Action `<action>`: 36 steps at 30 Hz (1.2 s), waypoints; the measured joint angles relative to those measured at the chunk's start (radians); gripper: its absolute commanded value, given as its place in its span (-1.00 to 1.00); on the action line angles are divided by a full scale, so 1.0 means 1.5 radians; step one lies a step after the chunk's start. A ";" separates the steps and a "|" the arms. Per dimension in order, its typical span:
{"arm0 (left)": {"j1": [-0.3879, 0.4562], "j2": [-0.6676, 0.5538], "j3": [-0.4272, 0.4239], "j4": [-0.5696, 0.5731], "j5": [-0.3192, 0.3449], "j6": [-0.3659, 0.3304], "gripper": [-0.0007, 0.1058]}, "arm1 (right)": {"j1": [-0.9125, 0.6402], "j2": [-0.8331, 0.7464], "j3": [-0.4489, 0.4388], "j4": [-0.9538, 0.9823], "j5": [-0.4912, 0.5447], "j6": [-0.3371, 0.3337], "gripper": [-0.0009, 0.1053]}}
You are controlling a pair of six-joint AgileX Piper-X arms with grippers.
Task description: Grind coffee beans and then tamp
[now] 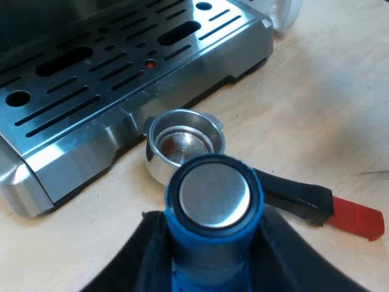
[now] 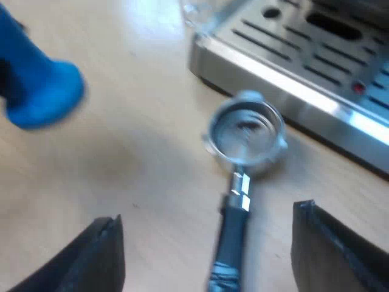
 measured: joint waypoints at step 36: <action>0.000 0.000 -0.011 0.007 0.000 0.017 -0.59 | 0.000 -0.003 0.307 -0.482 0.088 -0.103 0.16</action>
